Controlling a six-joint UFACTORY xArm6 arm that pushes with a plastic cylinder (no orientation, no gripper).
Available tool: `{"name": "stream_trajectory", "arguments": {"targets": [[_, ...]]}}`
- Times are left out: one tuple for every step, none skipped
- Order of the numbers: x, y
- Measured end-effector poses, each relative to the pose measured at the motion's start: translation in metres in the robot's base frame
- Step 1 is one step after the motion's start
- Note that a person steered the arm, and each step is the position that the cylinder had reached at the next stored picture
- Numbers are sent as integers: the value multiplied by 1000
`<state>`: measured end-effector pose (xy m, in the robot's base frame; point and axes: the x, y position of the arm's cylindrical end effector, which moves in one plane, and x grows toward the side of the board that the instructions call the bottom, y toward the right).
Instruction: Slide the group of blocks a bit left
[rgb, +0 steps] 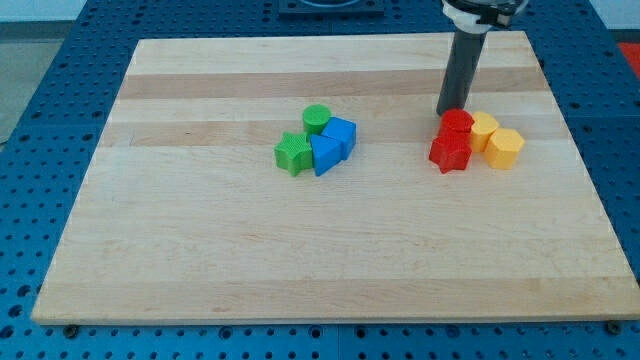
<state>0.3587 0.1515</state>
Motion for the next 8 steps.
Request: {"name": "stream_trajectory", "arguments": {"targets": [[0,0],[-3,-5],[-50,-34],[-53,-35],[-53,-35],[-53,-35],[-53,-36],[-53,-36]]}}
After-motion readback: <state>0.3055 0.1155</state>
